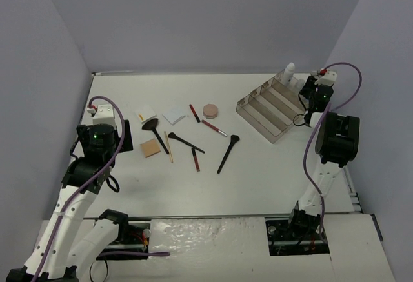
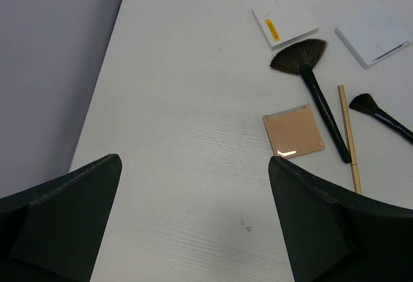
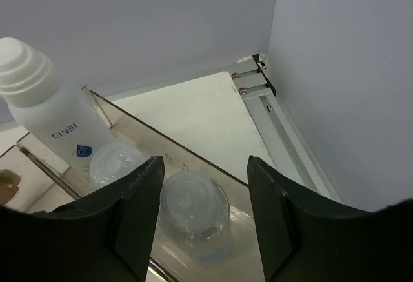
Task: Organize the makeup
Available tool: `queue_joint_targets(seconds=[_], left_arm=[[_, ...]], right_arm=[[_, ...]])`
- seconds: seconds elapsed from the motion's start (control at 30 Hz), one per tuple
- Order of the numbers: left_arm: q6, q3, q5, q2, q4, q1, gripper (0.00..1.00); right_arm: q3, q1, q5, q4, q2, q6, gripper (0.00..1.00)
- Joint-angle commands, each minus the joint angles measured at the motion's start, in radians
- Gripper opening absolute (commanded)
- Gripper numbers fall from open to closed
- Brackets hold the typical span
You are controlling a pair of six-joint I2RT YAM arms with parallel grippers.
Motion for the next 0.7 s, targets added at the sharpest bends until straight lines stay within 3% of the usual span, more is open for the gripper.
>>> queue_joint_targets(seconds=[0.0,0.17,0.33,0.5,0.63,0.67], left_arm=[[-0.004,0.015,-0.001,-0.016,0.055,0.006,0.97],[-0.004,0.015,0.0,-0.029,0.054,0.006,0.97],[-0.004,0.012,0.012,-0.045,0.057,0.006,0.97],[-0.006,0.008,0.035,-0.052,0.058,0.006,0.97],[-0.01,0.007,0.043,-0.051,0.055,0.006,0.97],[-0.01,0.006,0.043,-0.049,0.055,0.006,0.97]], right_arm=[[0.024,0.002,-0.036,0.044,-0.088,-0.025,0.62],[0.014,0.007,-0.041,-0.017,-0.193,-0.037,0.75],[-0.013,0.022,-0.014,-0.091,-0.337,-0.038,0.81],[-0.013,0.107,0.091,-0.329,-0.532,-0.014,0.83],[-0.006,0.239,0.194,-0.595,-0.657,0.074,0.85],[-0.008,0.29,0.216,-0.663,-0.681,0.091,0.89]])
